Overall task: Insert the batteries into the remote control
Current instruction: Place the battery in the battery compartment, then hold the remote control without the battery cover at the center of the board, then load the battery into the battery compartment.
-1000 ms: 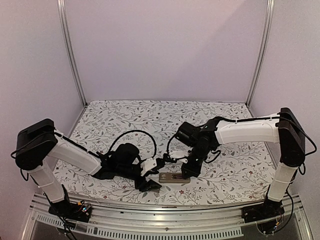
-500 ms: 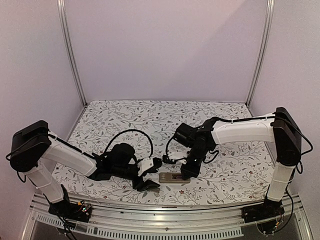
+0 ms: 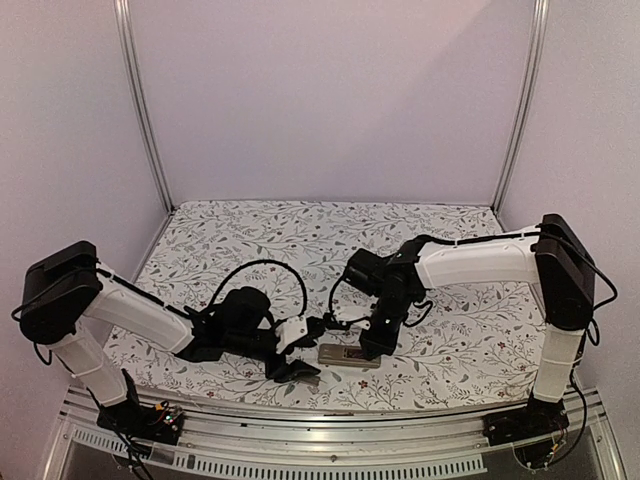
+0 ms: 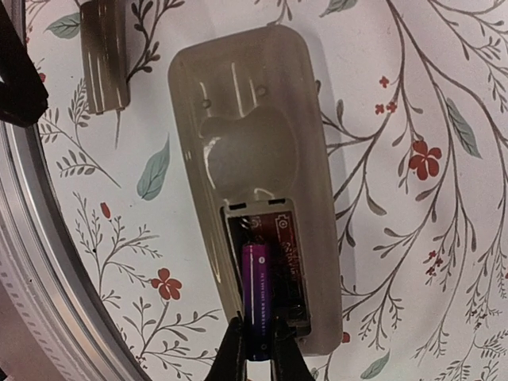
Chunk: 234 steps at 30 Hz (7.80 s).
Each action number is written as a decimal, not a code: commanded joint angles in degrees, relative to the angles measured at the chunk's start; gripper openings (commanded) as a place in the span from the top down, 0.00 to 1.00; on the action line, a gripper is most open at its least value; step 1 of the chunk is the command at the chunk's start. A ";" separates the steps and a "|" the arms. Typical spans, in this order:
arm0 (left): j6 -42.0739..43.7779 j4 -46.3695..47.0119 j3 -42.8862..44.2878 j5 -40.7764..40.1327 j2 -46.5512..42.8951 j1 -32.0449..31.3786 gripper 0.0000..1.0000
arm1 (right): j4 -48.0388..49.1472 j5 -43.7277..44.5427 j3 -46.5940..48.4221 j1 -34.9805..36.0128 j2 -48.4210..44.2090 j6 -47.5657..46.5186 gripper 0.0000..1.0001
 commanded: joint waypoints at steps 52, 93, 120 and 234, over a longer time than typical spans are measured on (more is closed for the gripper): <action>10.23 11.72 10.30 -8.05 18.24 -7.75 0.53 | 18.66 -6.30 -10.95 -1.82 -4.07 3.50 0.88; 3.01 -1.95 4.21 -11.50 4.70 -1.63 0.24 | 33.24 -8.84 -23.92 -7.05 -18.81 15.90 0.75; 5.71 -6.98 11.20 1.99 11.33 2.30 0.31 | 20.33 -4.20 -20.86 -7.01 -20.86 60.13 0.83; -6.06 -2.58 10.68 -11.49 11.55 -8.62 0.46 | 14.94 -3.85 -18.53 -2.76 -10.31 61.94 0.97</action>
